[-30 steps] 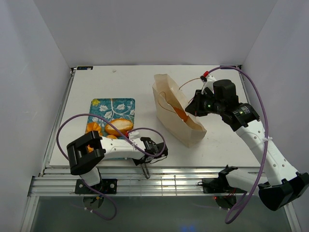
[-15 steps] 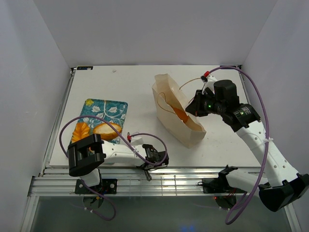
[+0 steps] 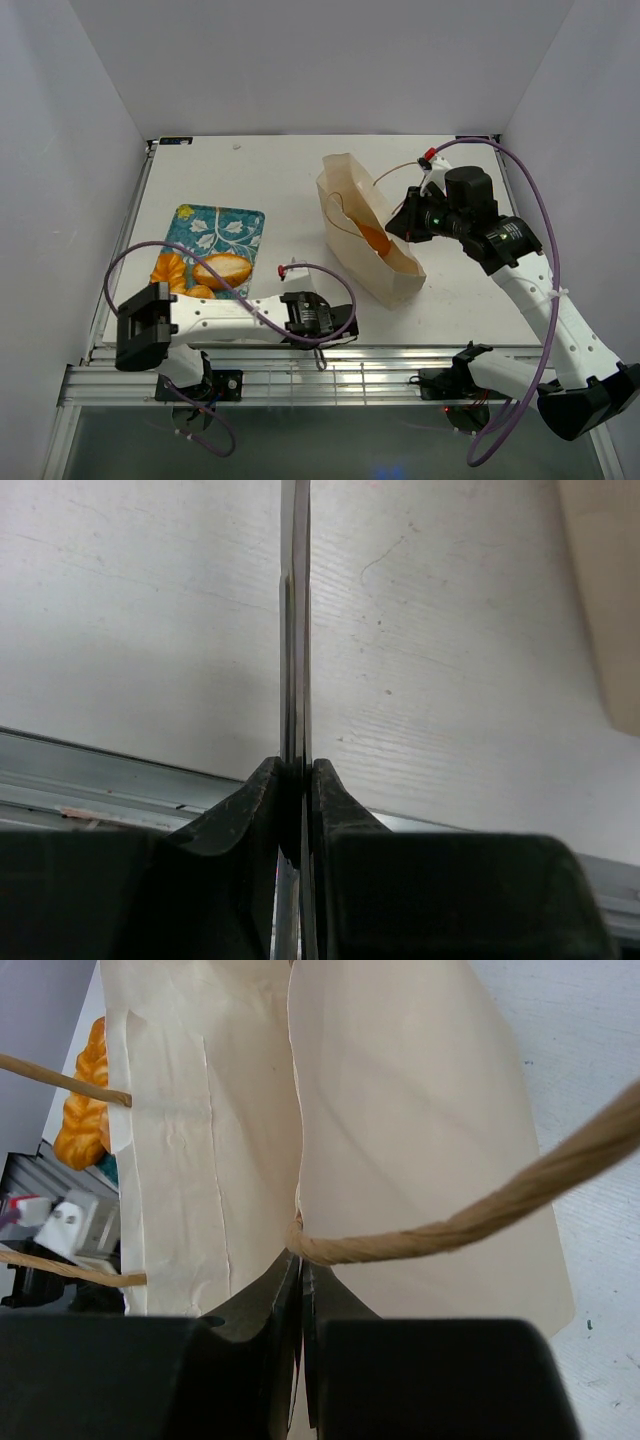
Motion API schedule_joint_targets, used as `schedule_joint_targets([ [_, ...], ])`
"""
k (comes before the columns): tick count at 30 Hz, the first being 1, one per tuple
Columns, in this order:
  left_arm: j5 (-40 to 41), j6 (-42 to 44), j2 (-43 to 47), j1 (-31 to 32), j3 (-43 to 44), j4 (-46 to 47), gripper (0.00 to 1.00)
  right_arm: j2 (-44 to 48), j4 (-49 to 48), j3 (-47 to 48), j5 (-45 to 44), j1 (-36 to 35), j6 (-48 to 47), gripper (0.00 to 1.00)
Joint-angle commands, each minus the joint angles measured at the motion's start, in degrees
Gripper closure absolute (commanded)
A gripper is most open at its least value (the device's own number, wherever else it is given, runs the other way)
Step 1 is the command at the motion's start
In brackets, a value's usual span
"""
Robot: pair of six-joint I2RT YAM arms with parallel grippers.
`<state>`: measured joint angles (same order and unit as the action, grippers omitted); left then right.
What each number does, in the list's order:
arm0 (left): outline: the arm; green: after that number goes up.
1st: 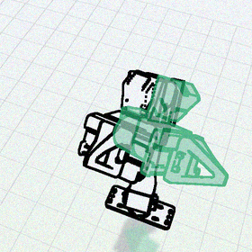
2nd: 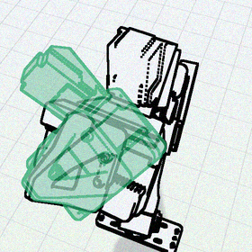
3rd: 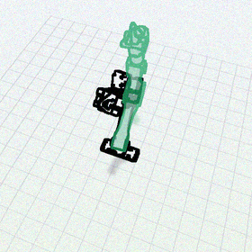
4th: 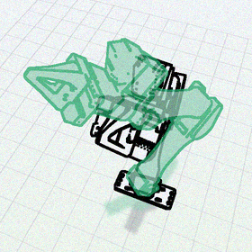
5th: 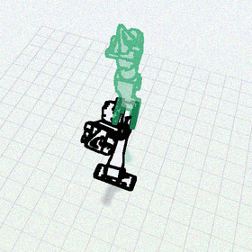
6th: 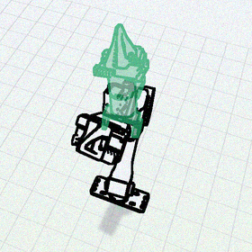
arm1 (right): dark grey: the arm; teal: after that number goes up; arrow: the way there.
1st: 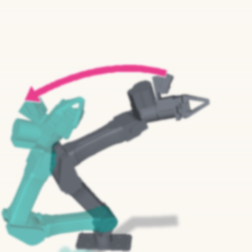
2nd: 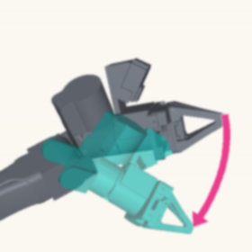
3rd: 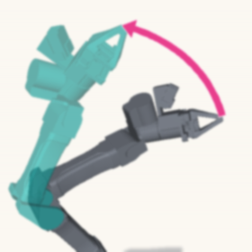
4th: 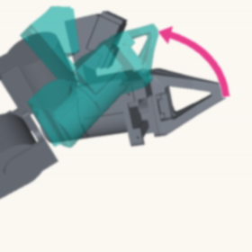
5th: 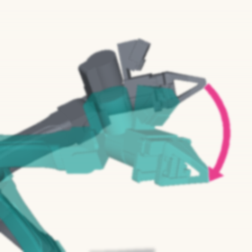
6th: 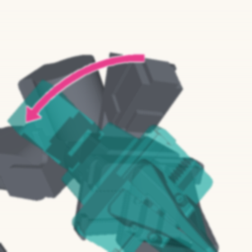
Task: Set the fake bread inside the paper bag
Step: Pick up the clamp at the center of the board.
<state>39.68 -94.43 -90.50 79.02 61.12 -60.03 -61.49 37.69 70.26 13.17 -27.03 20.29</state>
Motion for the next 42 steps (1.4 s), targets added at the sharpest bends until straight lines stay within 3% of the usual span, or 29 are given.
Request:
schedule_joint_targets([
  [1, 3.8, 1.6, 12.1, 0.0, -0.8, -1.4, 1.0, 1.3, 0.6, 0.9, -0.4, -0.1, -1.4, 0.92],
  [3, 4.7, 3.4, 15.9, -1.2, -1.2, -1.2, 1.0, 1.2, 0.6, 1.2, -0.4, -0.1, -1.5, 0.92],
  [8, 4.1, 12.7, 25.2, -6.6, 0.0, 0.6, 0.81, 0.2, 0.6, 2.3, 0.4, -0.1, -1.5, 0.92],
  [14, -4.3, 23.9, 25.2, -15.7, 2.5, 3.9, 0.63, 0.1, 0.6, 2.7, 0.3, -0.1, -1.4, 0.92],
  [21, -9.4, 28.8, 24.8, -21.6, 2.8, 5.5, 0.54, 0.4, 0.8, 1.9, -0.2, -0.1, -1.4, 0.92],
  [23, -10.5, 30.4, 24.7, -22.8, 2.5, 6.8, 0.57, 0.4, 0.8, 1.7, -0.2, -0.1, -1.5, 0.92],
  [27, -12.7, 32.1, 22.2, -23.6, 1.5, 9.4, 0.71, 0.5, 0.5, 1.5, -0.1, -0.2, -1.5, 0.92],
  [31, -15.5, 33.8, 19.1, -23.6, -2.7, 15.2, 1.0, 0.7, 0.5, 1.1, -0.3, -0.1, -1.5, 0.92],
  [35, -16.2, 32.4, 16.6, -23.7, -7.1, 18.3, 1.0, 1.1, 0.6, 0.6, -0.9, -0.1, -1.6, 0.92],
  [42, -15.0, 33.2, 22.3, -23.6, -12.2, 21.4, 1.0, 0.9, 0.9, 0.7, -1.0, -0.1, -2.0, 0.92],
])
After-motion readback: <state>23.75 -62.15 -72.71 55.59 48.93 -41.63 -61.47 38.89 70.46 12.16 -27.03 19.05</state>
